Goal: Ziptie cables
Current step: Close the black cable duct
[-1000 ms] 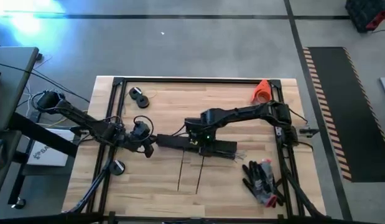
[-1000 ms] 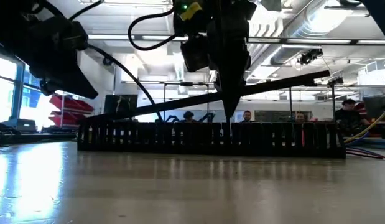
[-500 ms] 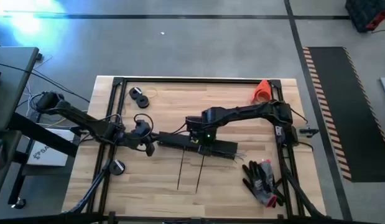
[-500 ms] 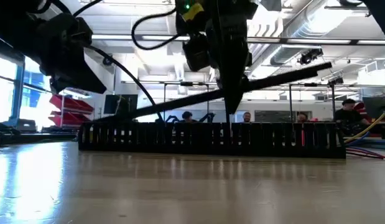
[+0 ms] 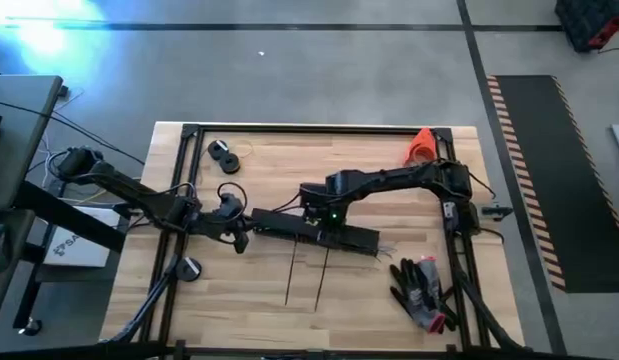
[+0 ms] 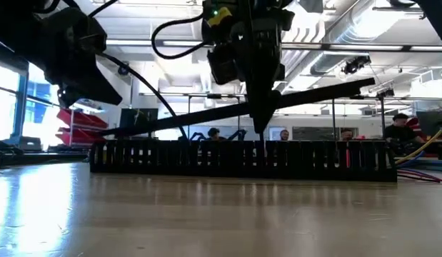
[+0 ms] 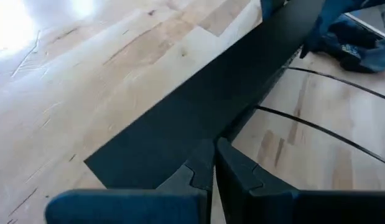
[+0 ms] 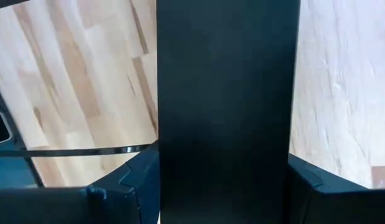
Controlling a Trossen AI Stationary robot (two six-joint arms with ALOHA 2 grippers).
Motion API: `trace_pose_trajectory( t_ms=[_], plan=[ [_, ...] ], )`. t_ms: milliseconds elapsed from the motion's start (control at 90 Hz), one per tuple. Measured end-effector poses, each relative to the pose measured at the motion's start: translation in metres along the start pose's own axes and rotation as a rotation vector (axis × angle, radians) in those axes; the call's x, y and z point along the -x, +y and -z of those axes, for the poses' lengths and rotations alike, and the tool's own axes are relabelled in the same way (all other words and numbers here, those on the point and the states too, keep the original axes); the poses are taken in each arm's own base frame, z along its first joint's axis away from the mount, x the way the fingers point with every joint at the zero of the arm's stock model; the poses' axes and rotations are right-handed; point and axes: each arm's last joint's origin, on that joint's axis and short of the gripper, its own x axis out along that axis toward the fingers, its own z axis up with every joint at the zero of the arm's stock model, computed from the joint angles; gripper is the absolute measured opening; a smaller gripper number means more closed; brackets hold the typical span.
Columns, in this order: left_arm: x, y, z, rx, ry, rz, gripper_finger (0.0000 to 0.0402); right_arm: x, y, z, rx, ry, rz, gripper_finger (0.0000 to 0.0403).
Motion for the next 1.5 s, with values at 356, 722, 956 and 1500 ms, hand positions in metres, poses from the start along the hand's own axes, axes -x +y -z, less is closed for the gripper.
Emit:
trace_pose_trajectory(
  t_ms=[356,722,956,1500],
  plan=[
    [-0.021,0.003,0.018,-0.039,0.096,-0.106,0.0000,-0.008,-0.003,0.005,-0.022,0.036,-0.036,0.0190],
    [-0.013,-0.005,0.002,-0.018,0.052,-0.044,0.0000,-0.015,-0.005,0.005,-0.028,0.030,-0.085,0.0184],
    [-0.010,-0.002,0.003,-0.039,0.077,-0.067,0.0000,-0.014,-0.004,0.004,-0.022,0.027,-0.112,0.0137],
    [-0.011,-0.001,0.006,-0.036,0.098,-0.083,0.0000,-0.018,0.007,0.006,0.236,-0.002,-0.089,0.0102]
  ],
)
